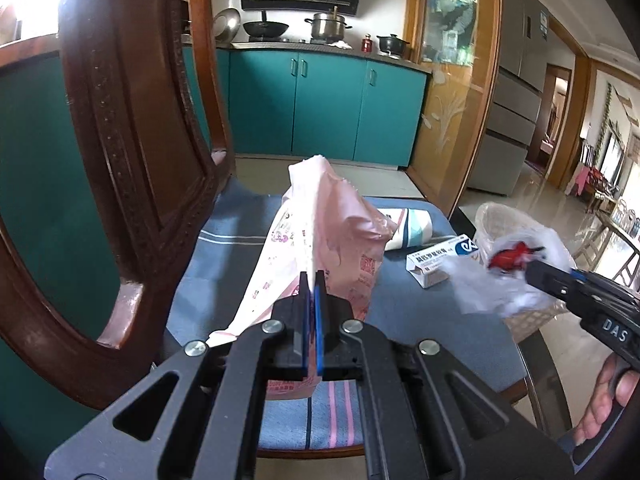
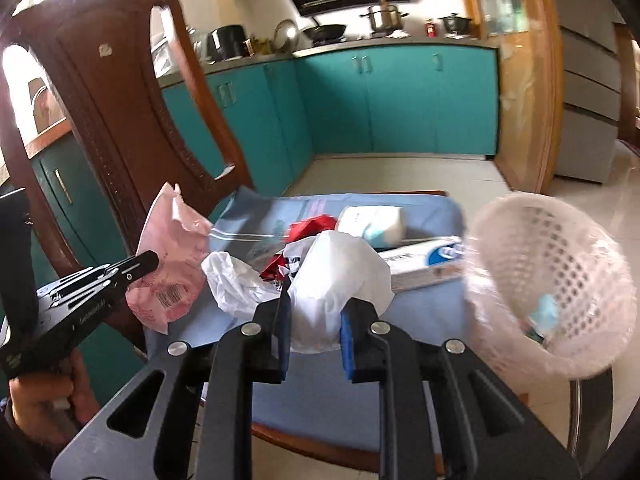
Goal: Collect trash
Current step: 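Carry the white tissue into the wastebasket and open the right gripper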
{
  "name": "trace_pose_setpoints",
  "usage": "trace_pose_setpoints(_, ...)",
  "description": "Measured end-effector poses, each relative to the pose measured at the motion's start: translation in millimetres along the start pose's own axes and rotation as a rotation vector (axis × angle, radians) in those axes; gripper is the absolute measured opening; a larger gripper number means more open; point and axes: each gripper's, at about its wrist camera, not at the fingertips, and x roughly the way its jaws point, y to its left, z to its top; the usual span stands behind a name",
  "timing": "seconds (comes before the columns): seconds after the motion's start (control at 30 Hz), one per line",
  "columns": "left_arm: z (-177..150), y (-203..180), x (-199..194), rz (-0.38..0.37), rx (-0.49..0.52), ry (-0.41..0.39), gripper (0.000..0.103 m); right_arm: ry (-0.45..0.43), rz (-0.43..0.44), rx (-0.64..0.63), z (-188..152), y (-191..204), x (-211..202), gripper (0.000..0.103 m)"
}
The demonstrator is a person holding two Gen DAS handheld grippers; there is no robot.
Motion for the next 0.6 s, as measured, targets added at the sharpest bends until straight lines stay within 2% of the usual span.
trace_pose_setpoints(0.1,1,-3,1,-0.006,0.002,0.002,0.003,0.012,-0.01,0.028,-8,-8,1,0.021)
trace_pose_setpoints(0.6,-3,-10,5,-0.003,0.03,0.023,0.004,0.018,-0.008,-0.001,-8,-4,4,0.02)
